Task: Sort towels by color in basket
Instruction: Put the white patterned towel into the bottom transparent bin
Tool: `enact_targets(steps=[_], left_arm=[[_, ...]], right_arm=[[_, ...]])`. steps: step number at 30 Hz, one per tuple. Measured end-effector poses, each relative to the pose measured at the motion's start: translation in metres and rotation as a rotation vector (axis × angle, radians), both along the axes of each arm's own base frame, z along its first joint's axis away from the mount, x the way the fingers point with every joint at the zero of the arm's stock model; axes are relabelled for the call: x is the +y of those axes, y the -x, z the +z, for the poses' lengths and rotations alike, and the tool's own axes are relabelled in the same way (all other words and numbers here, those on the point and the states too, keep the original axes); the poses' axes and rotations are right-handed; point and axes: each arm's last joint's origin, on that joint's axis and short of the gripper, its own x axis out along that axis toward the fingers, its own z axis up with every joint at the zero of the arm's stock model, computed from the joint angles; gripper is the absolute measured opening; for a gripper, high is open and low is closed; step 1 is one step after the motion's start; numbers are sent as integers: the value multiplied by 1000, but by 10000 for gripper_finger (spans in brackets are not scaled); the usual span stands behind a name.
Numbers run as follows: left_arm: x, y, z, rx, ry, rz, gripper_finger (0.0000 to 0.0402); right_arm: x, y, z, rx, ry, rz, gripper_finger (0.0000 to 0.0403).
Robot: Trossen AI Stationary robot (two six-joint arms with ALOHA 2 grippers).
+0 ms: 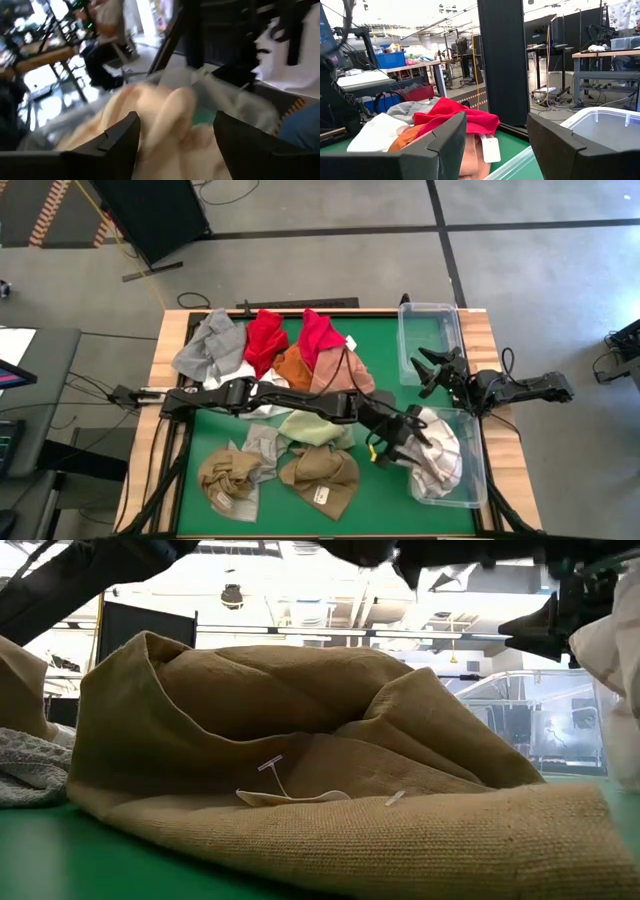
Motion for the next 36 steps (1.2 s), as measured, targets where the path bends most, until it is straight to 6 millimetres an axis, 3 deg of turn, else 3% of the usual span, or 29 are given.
enact_targets(steps=[4, 9, 13, 27, 36], left_arm=[[-3, 10, 10, 10, -147, -45, 243], [-8, 19, -5, 93, -387, -116, 236], [-17, 20, -7, 72, -540, -18, 234], [-35, 18, -8, -93, -726, -8, 231], [-35, 18, -7, -127, -769, -15, 181]], right_arm=[[0, 0, 0, 0, 0, 0, 237], [0, 0, 0, -1, 0, 0, 237], [0, 0, 0, 0, 0, 0, 237], [0, 0, 0, 0, 0, 0, 237], [0, 0, 0, 0, 0, 0, 237]])
